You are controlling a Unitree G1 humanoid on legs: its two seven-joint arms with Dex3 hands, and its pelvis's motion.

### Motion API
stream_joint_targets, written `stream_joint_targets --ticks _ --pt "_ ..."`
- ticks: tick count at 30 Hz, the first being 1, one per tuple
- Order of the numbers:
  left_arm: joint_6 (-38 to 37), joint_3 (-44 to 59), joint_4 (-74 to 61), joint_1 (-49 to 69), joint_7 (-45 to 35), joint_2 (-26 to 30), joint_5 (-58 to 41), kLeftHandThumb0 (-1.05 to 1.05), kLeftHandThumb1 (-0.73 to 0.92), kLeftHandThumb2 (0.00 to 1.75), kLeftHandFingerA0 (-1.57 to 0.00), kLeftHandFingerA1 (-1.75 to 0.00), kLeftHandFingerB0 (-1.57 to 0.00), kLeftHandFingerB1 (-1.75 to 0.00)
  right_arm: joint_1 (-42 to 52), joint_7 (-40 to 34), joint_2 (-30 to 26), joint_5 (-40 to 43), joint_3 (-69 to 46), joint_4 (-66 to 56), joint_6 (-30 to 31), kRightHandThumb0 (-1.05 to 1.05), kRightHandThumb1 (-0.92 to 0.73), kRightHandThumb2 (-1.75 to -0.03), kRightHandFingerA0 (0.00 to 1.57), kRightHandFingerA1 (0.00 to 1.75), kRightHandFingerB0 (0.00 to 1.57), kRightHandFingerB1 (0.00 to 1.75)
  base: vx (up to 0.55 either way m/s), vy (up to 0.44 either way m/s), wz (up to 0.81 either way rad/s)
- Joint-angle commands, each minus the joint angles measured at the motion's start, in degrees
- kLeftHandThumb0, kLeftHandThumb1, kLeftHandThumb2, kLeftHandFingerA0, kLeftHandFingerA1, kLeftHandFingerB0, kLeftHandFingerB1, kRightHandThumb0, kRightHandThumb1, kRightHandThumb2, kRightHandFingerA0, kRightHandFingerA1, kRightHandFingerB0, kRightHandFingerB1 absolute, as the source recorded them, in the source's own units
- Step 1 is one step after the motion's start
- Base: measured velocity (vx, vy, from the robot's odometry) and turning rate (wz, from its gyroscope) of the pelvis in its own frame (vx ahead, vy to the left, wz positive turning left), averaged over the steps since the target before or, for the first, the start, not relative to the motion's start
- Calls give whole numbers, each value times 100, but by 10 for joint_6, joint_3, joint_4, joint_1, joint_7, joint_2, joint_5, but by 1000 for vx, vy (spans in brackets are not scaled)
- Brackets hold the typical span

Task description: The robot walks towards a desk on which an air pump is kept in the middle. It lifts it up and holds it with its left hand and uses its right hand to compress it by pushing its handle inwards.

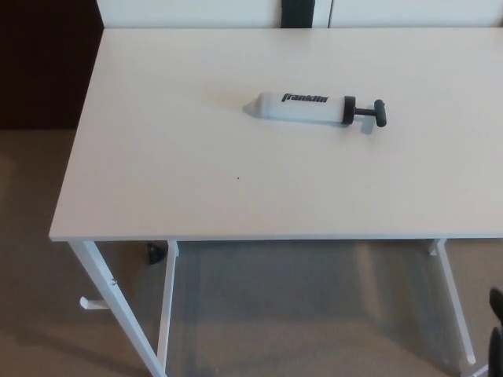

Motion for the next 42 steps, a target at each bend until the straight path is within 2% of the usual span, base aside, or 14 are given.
stream_joint_targets --ticks 1,2,16,17,19,20,22,24,25,28,29,39,40,42 --pt "-103 75 171 -17 10 46 -68 -82 66 102 -38 -52 -26 -44 6 84 -114 -48 -13 183 -90 -86 -76 -109 6 28 6 21 0 0 0" --pt "-90 64 185 -34 26 49 -45 -79 81 65 -34 -37 -31 -33 4 85 -119 -48 -12 188 -81 -86 -76 -109 7 30 7 22 0 0 0" --pt "-42 2 264 -155 44 62 -15 -83 84 65 -20 -39 -16 -31 -13 82 -154 -54 9 236 -11 -91 -79 -112 6 21 7 20 0 0 0" --pt "-40 -1 278 -168 46 63 -17 -39 42 104 -1 -50 0 -49 -20 85 -155 -49 9 236 9 -87 -78 -112 1 21 4 21 0 0 0" --pt "-29 -5 304 -191 51 64 -18 -38 43 104 -1 -50 0 -49 -43 84 -155 -48 10 250 35 -87 -78 -113 2 22 5 21 0 0 0" --pt "-18 -10 328 -212 58 67 -16 -81 83 65 -19 -37 -14 -29 -68 79 -155 -52 9 273 48 -87 -77 -112 1 22 5 22 0 0 0" --pt "-14 -21 355 -235 76 74 0 -82 67 101 -23 -50 -10 -42 -96 73 -156 -57 10 306 56 -92 -80 -113 6 20 7 19 0 0 0" --pt "-13 -34 379 -254 95 81 18 -82 67 101 -23 -50 -10 -42 -120 69 -157 -62 11 335 60 -92 -80 -113 6 20 7 19 0 0 0" --pt "0 -39 394 -274 96 82 18 -78 83 66 -24 -36 -17 -29 -143 63 -157 -70 14 363 61 -89 -77 -112 6 25 6 22 0 0 0" --pt "-14 -51 512 -357 107 83 12 -76 69 96 -18 -46 -15 -42 -201 48 -155 -87 23 426 67 -90 -76 -112 6 26 6 21 0 0 0" --pt "5 -55 518 -370 113 83 15 -71 83 65 -25 -34 -23 -30 -218 44 -154 -89 24 445 72 -92 -75 -112 7 25 7 21 0 0 0" --pt "3 -49 649 -457 171 54 -12 -68 83 65 -31 -38 -27 -35 -318 27 -131 -75 20 575 93 -92 -74 -112 7 23 7 20 0 0 0" --pt "2 -47 663 -462 190 44 -14 -67 65 102 -35 -57 -17 -46 -336 19 -122 -67 12 599 101 -90 -74 -110 6 25 6 20 0 0 0" --pt "0 -41 687 -463 218 27 -21 -62 62 102 -37 -58 -18 -47 -362 -3 -101 -60 3 643 103 -89 -75 -111 7 32 7 23 0 0 0"
